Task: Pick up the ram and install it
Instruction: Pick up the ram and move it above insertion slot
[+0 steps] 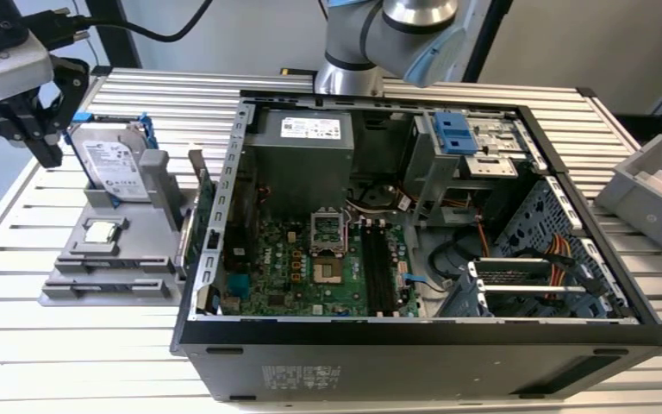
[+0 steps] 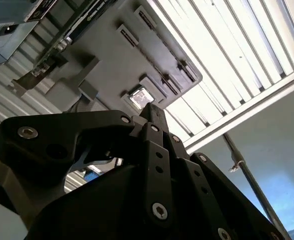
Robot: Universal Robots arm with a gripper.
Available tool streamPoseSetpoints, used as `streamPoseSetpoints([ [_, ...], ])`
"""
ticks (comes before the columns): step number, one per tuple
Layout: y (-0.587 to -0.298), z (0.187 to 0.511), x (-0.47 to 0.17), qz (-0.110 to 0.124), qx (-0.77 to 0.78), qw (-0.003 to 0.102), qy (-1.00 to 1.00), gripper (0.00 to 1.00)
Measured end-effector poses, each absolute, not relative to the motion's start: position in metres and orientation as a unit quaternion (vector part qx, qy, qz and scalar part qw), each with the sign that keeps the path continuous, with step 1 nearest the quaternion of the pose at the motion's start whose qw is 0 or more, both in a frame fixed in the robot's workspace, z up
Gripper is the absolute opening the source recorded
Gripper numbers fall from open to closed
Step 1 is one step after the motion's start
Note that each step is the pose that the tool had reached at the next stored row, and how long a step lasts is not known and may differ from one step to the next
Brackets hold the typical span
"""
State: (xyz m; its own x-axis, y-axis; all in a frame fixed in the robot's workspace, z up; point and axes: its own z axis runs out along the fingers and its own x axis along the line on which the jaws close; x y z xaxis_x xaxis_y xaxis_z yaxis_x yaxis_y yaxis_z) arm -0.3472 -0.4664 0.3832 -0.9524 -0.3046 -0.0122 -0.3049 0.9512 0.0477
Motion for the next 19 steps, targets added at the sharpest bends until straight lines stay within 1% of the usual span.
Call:
streamPoseSetpoints([
  [19,-0.4661,0.3832,-0.3472,0.024,-0.241,0.0,0.97,0.0],
])
